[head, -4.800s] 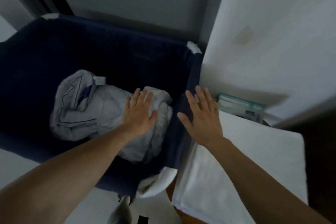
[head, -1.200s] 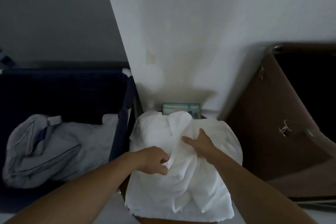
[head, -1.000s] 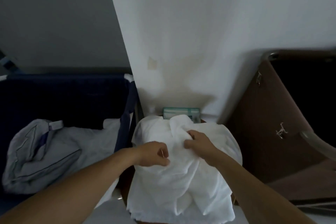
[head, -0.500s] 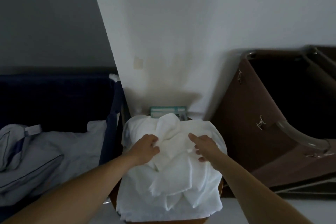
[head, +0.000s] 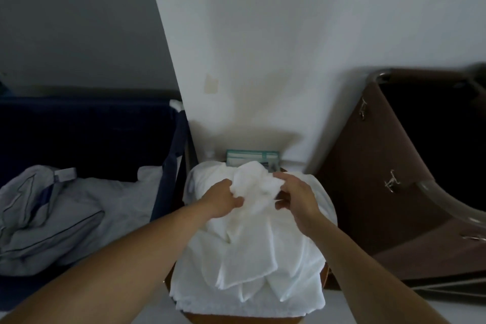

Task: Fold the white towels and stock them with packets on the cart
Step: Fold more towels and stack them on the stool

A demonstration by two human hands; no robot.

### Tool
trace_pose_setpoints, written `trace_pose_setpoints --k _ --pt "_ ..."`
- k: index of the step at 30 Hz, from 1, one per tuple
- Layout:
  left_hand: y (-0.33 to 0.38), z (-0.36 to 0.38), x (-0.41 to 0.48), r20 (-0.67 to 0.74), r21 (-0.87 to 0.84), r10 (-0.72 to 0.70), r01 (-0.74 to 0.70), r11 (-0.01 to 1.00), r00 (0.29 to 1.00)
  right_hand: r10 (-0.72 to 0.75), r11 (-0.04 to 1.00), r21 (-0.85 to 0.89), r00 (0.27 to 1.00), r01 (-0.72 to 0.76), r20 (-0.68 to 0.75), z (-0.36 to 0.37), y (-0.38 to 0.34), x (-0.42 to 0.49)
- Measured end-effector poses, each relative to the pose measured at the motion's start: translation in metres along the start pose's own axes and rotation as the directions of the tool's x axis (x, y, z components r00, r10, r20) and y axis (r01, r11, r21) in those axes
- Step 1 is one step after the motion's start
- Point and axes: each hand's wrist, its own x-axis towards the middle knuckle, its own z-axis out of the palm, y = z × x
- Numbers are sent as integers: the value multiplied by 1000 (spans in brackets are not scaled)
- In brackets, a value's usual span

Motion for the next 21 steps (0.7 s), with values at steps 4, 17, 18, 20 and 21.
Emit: trace_pose_setpoints --k 4,17,18,20,21 --pt "5 8 4 -18 13 -16 17 1000 1000 -70 839 -510 968 188 242 -34 -10 -8" --pt "60 -59 -66 125 -344 261 -205 916 957 -429 640 -597 869 484 245 -38 -75 -22" --pt "52 -50 -63 143 -320 205 -150 935 968 -386 658 -597 887 458 255 -36 -73 -22" --pt "27 -40 -55 10 -280 73 -67 958 997 -348 643 -634 901 430 258 -37 -64 -23" --pt "11 -38 -50 -65 -247 -1 -16 969 998 -345 637 -642 902 427 258 -39 -58 -23"
